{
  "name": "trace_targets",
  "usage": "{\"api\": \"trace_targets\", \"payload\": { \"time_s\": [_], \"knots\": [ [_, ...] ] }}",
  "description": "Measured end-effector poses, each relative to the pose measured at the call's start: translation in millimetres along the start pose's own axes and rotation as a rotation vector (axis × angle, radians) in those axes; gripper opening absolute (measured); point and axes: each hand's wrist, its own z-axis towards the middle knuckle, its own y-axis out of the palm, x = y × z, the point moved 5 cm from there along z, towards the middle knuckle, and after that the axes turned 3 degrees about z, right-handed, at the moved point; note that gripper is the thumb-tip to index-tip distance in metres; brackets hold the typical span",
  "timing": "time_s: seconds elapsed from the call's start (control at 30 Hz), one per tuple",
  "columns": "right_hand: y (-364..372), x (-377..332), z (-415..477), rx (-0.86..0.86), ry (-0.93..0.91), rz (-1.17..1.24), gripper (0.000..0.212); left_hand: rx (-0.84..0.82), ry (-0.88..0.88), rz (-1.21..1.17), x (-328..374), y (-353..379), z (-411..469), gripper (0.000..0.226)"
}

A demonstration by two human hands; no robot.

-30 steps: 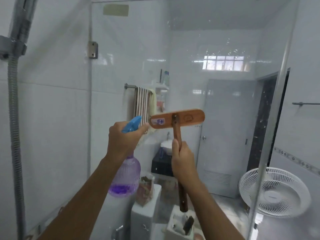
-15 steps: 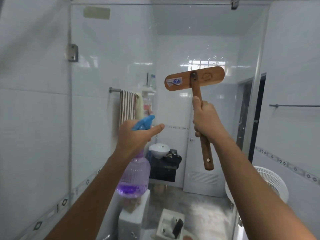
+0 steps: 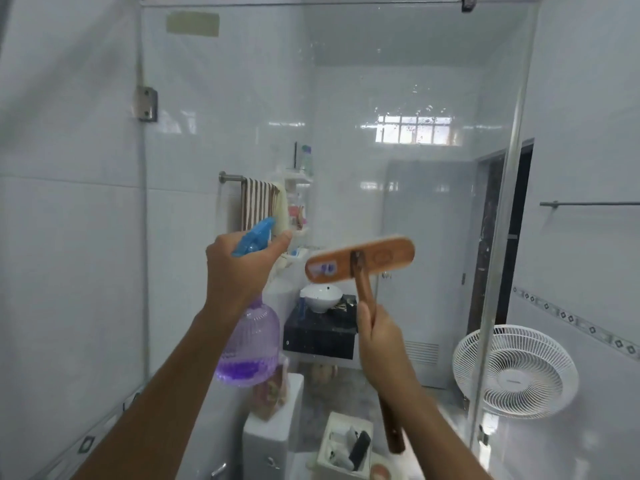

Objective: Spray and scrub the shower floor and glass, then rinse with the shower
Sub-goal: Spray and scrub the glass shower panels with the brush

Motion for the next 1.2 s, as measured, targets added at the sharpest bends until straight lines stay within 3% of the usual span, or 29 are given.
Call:
{"api": "trace_targets", "payload": {
  "time_s": [0.1,0.27,0.37,0.67,0.97,1.2],
  "knots": [
    [15.9,-6.9,-2.1,-0.044,0.023,0.038,0.037,0.036,-0.004,0.032,-5.7,-13.4,3.3,0.042],
    [4.3,-116.5,70.0,0.005,-0.130,0.024,0.040,0.039,-0.027,0.047,-6.5,-23.6,6.5,0.041],
    [5.7,-157.5,95.3,-0.008,-0.129,0.095,0.039,0.059,-0.053,0.037,-7.7,-32.0,9.5,0.037],
    [115.3,-65.1,3.4,-0.252,0.096,0.108,0.035,0.128,-0.073,0.091,-18.7,-70.8,15.5,0.045],
    [80.2,-233.5,128.8,-0.095,-0.242,0.170,0.042,0.153,-0.223,0.106,-38.0,-118.9,40.2,0.044],
    [85.5,-229.0,129.8,-0.120,-0.210,0.165,0.044,0.143,-0.230,0.171,-47.8,-136.1,62.4,0.040]
  ]
}}
